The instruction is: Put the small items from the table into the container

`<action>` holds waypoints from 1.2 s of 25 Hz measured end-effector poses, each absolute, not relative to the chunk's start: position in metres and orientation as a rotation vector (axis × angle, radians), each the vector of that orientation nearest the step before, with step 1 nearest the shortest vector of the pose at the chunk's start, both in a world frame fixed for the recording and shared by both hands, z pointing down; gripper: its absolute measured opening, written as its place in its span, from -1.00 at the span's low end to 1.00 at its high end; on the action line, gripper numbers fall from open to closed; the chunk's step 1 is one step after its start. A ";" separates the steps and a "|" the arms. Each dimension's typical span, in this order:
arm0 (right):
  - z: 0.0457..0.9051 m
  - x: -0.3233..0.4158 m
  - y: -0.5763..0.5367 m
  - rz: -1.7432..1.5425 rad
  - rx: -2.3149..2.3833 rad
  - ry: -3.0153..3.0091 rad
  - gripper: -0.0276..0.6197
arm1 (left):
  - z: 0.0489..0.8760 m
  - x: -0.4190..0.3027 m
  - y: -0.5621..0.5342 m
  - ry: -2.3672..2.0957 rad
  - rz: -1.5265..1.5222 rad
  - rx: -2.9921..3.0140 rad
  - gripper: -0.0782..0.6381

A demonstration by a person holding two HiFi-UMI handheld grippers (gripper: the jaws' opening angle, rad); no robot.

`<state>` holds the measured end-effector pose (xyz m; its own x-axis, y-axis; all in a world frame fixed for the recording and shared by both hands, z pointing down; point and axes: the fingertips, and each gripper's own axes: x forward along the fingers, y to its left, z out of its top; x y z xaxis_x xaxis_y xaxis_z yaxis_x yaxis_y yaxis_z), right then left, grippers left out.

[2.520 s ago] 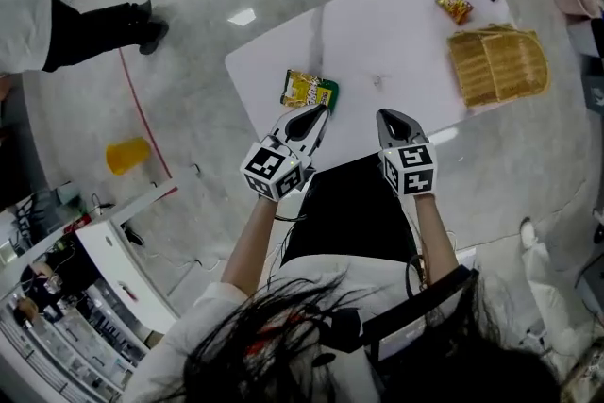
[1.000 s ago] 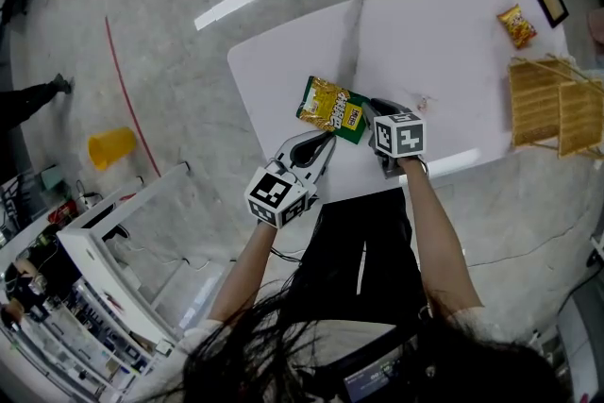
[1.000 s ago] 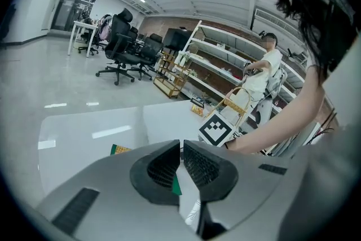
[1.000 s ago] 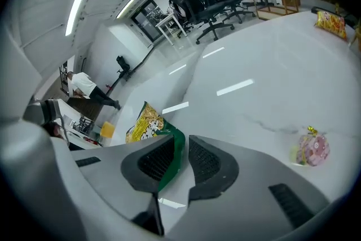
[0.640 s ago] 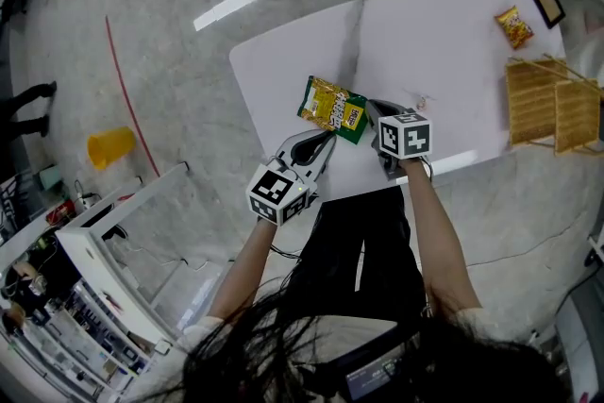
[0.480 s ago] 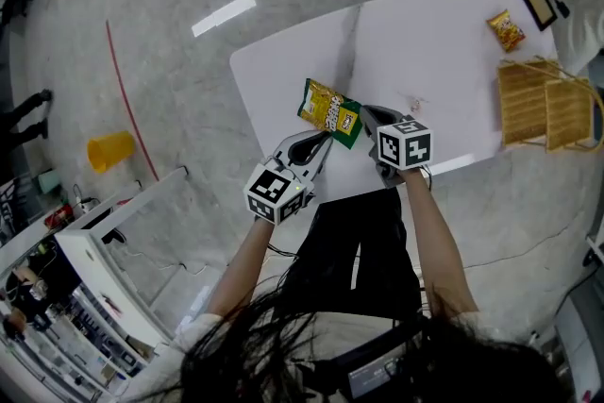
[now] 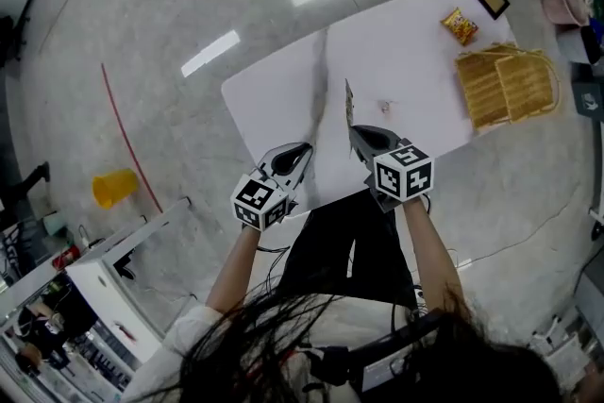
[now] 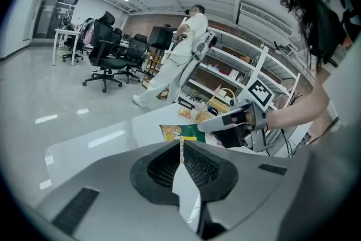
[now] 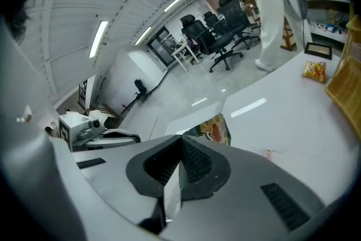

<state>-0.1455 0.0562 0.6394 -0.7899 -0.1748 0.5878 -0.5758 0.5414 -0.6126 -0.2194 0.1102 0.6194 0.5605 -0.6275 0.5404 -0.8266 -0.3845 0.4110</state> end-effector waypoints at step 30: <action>0.467 0.148 -0.035 1.338 1.290 -2.405 -0.88 | 0.473 0.068 -0.001 -0.868 0.313 2.412 -0.75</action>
